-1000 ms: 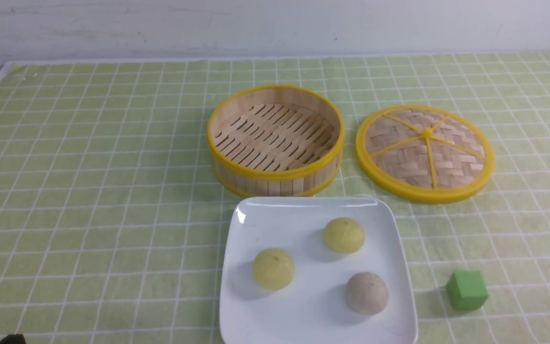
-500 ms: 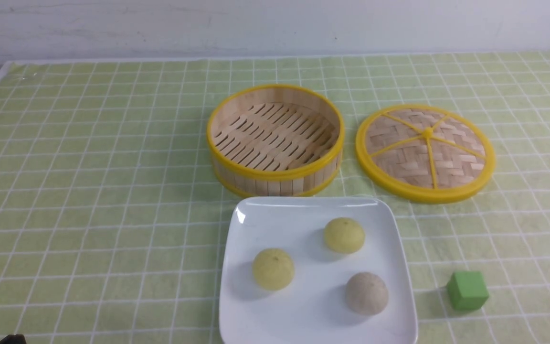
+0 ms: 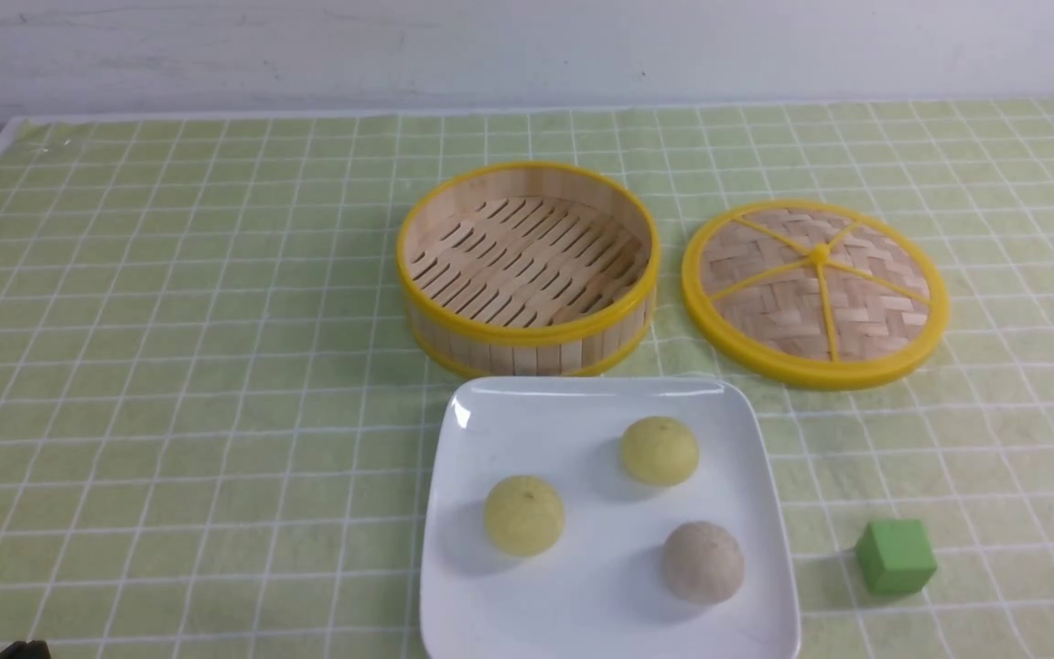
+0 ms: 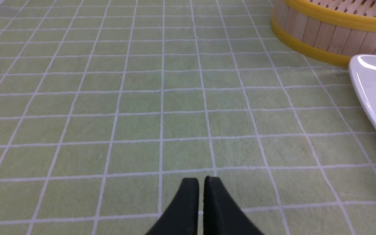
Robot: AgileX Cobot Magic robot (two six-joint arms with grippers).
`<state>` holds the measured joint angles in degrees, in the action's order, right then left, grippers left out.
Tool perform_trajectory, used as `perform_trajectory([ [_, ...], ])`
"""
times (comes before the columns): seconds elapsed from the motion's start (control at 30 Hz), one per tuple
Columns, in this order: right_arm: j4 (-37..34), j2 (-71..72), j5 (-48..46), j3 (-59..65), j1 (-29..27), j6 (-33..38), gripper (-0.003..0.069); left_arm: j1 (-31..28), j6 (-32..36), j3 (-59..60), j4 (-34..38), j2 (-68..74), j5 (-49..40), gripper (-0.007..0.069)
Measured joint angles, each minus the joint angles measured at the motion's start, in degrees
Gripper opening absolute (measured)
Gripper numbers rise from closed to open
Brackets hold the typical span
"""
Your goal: Put the steamed buns into the plate on the green tablecloth.
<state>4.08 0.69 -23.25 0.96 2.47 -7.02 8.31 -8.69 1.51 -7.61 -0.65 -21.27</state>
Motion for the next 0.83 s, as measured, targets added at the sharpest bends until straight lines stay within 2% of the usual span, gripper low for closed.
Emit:
perform_trajectory([
  [0.33,0.0,0.0,0.0,0.0,0.0,0.0,0.0162,-0.4,0.0,0.0,0.0,0.0,0.0,0.0051],
  [0.6,0.0,0.0,0.0,0.0,0.0,0.0,0.017,-6.3,0.0,0.0,0.0,0.0,0.0,0.0055],
  [0.83,0.0,0.0,0.0,0.0,0.0,0.0,0.0182,-7.4,0.0,0.0,-0.1,0.0,-0.1,0.0064],
])
